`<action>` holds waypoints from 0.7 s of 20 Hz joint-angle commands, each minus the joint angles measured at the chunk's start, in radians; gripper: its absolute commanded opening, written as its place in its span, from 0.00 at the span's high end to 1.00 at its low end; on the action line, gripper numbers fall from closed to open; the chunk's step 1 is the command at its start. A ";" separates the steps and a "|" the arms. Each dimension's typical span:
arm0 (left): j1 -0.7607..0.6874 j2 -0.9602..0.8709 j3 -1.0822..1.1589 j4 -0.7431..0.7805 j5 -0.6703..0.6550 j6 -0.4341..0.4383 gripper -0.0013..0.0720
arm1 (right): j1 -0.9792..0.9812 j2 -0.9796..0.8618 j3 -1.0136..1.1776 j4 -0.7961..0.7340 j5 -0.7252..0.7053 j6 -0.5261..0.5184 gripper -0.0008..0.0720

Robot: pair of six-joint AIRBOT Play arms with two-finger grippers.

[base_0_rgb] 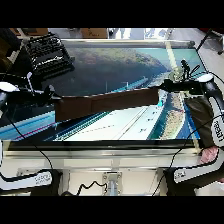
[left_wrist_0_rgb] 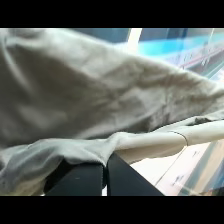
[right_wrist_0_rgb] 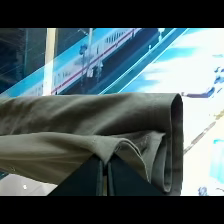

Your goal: Fold the shirts.

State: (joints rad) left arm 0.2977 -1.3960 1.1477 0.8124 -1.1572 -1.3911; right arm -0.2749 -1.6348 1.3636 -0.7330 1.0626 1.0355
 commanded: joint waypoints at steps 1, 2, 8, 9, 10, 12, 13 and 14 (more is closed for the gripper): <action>-0.005 -0.064 0.048 0.000 0.000 -0.009 0.98 | 0.007 -0.061 0.044 -0.012 -0.012 0.019 0.96; -0.010 -0.085 0.048 0.000 0.000 -0.008 0.98 | 0.015 -0.076 0.044 -0.012 -0.026 0.019 0.96; -0.050 -0.171 0.048 0.042 0.058 -0.026 0.97 | 0.073 -0.181 0.100 -0.015 -0.116 0.016 0.96; -0.050 -0.183 0.048 0.068 0.063 -0.039 0.98 | 0.080 -0.206 0.137 -0.016 -0.096 0.016 0.96; -0.050 -0.194 0.048 0.090 0.063 -0.051 0.97 | 0.087 -0.233 0.175 -0.017 -0.080 0.026 0.96; -0.050 -0.214 0.048 0.108 0.060 -0.053 0.97 | 0.094 -0.275 0.221 -0.030 -0.076 0.071 0.96; -0.050 -0.220 0.048 0.108 0.063 -0.053 0.97 | 0.094 -0.290 0.231 -0.031 -0.070 0.076 0.96; -0.050 -0.223 0.048 0.108 0.070 -0.053 0.97 | 0.094 -0.298 0.231 -0.035 -0.070 0.076 0.96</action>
State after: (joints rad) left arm 0.2497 -1.5974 1.1946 0.8940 -1.0992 -1.4334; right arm -0.1890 -1.8885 1.5547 -0.7570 0.9840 1.0863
